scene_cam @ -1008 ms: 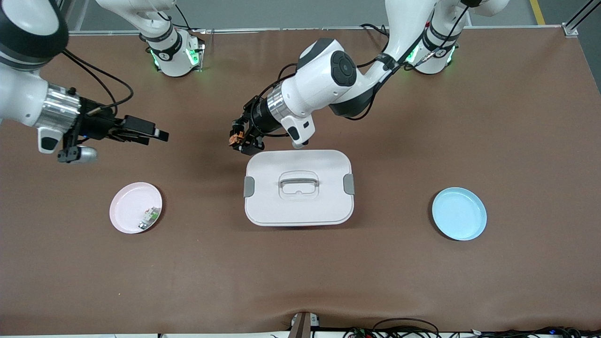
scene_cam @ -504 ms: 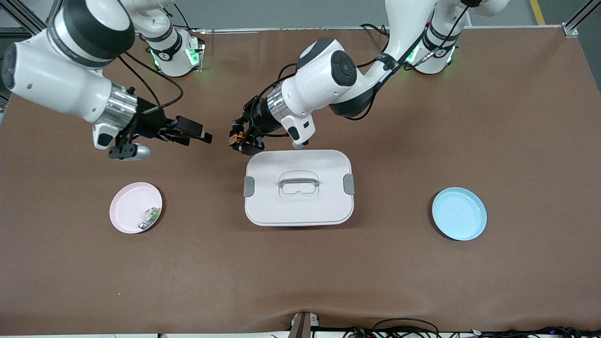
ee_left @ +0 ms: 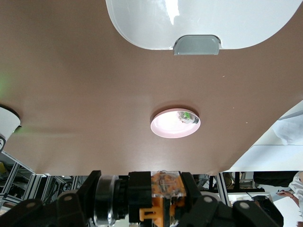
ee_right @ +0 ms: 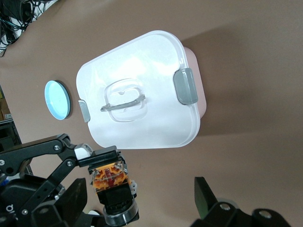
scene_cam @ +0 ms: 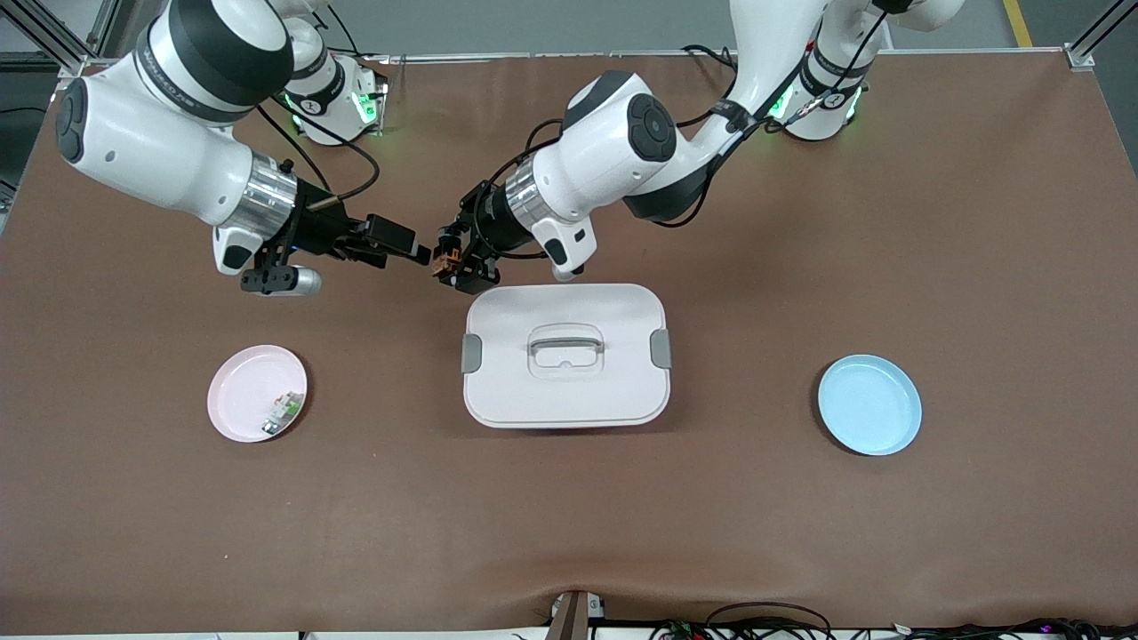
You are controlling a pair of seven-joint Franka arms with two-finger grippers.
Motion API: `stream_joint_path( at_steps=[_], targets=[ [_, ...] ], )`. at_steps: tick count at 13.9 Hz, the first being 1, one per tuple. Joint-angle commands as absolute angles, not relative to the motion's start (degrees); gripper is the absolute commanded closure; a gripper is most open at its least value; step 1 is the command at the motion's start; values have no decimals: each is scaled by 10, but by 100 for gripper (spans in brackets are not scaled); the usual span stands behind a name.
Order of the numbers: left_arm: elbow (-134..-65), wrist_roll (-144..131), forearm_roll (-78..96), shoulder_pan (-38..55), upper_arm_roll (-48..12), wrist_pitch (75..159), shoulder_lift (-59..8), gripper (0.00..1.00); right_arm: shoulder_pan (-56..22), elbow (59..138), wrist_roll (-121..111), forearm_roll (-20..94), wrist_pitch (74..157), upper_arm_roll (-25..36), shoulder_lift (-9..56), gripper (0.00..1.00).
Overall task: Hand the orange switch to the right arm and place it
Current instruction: 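Reach the right gripper toward the switch held by the left gripper, then close the right gripper on the switch's orange end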
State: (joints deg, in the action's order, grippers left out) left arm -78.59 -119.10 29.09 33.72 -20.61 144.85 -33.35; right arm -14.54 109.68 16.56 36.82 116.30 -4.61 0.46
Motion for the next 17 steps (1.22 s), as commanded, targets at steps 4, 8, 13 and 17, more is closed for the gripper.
stream_joint_path(
  at_steps=[4,8,13,17],
  targets=[
    [-781,-1200,287,344,-200,1448,-331,67,-162,1114,180,392,1179,-40,-5,0],
    [-781,-1201,287,344,-200,1448,-330,67,-191,1137,192,402,1232,-40,-4,0],
    [-782,-1201,285,343,-201,1448,-330,67,-202,1137,192,402,1237,-40,7,0],
    [-782,-1201,285,343,-200,1448,-329,67,-202,1137,192,402,1237,-40,8,0]
  ],
)
